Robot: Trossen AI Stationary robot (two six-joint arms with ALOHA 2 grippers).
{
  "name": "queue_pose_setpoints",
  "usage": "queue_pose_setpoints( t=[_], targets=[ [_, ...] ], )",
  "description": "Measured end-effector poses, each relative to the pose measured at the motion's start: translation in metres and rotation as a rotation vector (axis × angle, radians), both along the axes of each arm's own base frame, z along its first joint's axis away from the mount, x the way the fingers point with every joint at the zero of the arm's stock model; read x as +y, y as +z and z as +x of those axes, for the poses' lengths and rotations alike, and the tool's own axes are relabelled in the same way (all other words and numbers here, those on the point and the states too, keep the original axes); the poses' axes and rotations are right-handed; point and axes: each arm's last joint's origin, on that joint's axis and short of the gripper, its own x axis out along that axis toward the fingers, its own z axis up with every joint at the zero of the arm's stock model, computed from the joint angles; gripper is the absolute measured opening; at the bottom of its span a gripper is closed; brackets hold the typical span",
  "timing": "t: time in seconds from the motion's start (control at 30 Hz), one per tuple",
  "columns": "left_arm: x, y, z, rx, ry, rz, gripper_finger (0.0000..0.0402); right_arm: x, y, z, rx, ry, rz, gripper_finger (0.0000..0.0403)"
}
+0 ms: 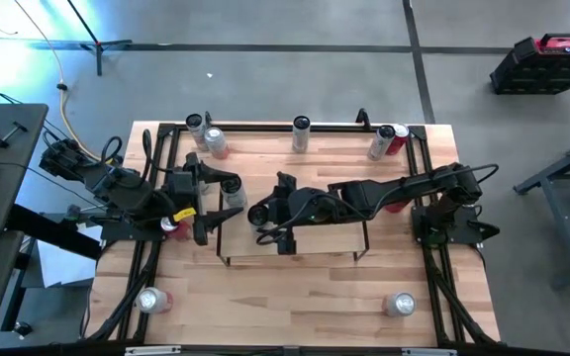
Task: Place canned beverage on shelf
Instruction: Put the bottom white blue soda can aligned with the other white blue soda can on the shelf
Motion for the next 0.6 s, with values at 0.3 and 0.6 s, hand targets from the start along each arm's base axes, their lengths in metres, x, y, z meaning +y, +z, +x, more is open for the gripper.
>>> queue_pose_setpoints(
  t=[0.3, 0.6],
  targets=[
    [0.0, 0.0, 0.0, 0.004, 0.0, 0.003, 0.0342, 0.0, 0.004, 0.002, -0.038, 0.003, 0.002, 0.0293],
    [0.0, -0.001, 0.0, 0.008, 0.0, 0.012, 0.0342, -0.001, 0.031, -0.017, -0.116, 0.019, 0.002, 0.0293]
  ],
)
